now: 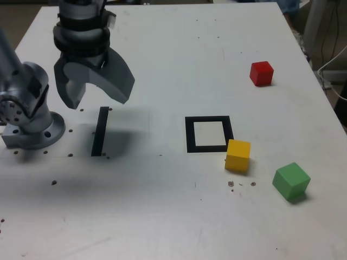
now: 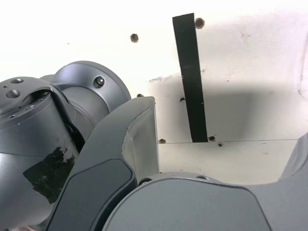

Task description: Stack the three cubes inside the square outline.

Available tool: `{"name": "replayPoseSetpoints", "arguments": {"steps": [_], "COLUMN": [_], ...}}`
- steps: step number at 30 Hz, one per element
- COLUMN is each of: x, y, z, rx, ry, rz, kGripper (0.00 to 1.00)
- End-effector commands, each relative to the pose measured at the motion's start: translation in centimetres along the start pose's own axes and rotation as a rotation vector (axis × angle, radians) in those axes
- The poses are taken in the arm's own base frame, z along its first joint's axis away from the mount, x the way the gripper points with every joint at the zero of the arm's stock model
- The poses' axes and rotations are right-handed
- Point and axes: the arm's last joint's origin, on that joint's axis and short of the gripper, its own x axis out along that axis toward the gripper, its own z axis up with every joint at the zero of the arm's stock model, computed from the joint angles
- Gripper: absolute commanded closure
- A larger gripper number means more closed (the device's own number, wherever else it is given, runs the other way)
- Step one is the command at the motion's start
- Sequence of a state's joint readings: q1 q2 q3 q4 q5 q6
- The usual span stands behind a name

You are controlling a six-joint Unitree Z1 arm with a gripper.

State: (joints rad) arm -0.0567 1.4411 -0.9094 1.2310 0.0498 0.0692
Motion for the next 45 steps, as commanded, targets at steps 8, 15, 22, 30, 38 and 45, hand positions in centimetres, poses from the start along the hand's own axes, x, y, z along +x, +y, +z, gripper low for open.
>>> {"name": "replayPoseSetpoints", "arguments": {"steps": [8, 15, 22, 30, 38, 45], "x": [-1.9, -3.3, -5.6, -7.4, -7.4, -7.8], "y": [1.5, 3.1, 5.6, 8.5, 11.3, 13.6], "z": [1.9, 4.2, 6.8, 9.6, 12.6, 15.7], "rx": [0.016, 0.047, 0.001, -0.054, -0.086, -0.107], "ry": [0.011, -0.022, -0.088, -0.124, -0.114, -0.148], "rz": [-0.055, -0.079, -0.039, -0.010, 0.000, 0.034], "kGripper": [0.00, 0.00, 0.00, 0.00, 0.00, 0.00]}}
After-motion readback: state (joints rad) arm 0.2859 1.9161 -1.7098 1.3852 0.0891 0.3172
